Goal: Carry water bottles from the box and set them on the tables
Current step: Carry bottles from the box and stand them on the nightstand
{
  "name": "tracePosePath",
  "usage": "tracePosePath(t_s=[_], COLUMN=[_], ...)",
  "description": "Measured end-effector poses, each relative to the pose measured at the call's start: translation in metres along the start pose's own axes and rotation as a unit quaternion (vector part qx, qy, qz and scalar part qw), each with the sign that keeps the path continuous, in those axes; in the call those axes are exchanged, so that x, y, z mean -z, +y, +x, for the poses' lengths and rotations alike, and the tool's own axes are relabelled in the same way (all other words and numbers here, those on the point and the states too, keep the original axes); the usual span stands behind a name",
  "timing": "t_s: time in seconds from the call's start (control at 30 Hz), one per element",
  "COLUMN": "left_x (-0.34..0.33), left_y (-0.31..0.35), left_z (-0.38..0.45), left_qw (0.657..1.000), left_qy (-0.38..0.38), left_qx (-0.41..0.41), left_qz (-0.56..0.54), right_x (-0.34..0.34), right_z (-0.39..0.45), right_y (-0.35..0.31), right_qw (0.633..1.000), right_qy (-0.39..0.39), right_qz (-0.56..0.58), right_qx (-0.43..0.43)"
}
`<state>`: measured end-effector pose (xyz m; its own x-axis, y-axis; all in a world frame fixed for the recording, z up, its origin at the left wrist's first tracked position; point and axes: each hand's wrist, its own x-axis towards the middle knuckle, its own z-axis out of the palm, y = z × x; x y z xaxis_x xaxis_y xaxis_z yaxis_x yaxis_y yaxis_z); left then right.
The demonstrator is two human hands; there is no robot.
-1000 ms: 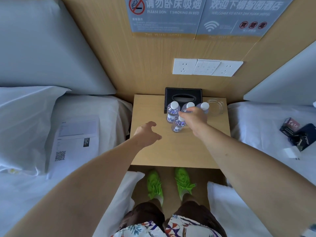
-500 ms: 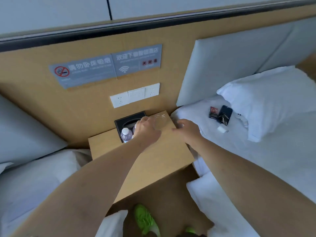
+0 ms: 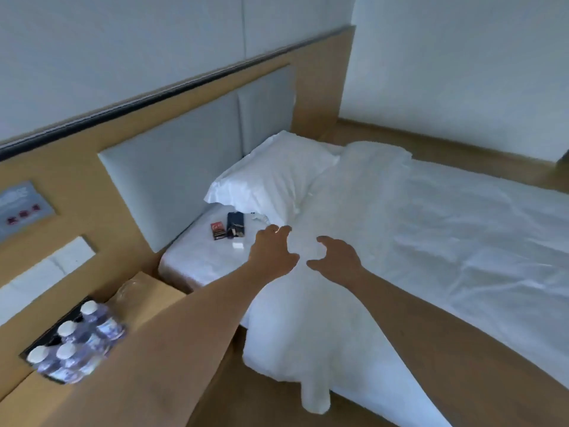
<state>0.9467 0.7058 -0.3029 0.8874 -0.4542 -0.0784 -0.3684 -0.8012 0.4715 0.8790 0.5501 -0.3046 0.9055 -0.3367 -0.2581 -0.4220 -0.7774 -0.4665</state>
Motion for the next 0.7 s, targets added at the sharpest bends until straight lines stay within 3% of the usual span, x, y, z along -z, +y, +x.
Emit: tracePosePath(t_s=[0.13,0.3,0.47,0.7], left_x=[-0.064,-0.15,-0.237,-0.351], left_y=[0.147,0.328,0.479,0.654], left_z=[-0.002,-0.032,-0.088,-0.167], left_qw=[0.99,0.951,0.885,0.764], left_qy=[-0.047,-0.131,-0.203,-0.276], left_qx=[-0.129,-0.274,-0.411,-0.576], left_qz=[0.038,0.058,0.083,0.09], right_x=[0.068,0.135,0.173,0.199], right_z=[-0.059,-0.16,-0.266,-0.392], right_y=[0.134,0.29,0.412,0.55], right_qw=[0.992,0.957,0.893,0.779], right_qy=[0.076,0.156,0.226,0.303], right_qz=[0.02,0.046,0.103,0.159], right_qx=[-0.099,-0.241,-0.376,-0.526])
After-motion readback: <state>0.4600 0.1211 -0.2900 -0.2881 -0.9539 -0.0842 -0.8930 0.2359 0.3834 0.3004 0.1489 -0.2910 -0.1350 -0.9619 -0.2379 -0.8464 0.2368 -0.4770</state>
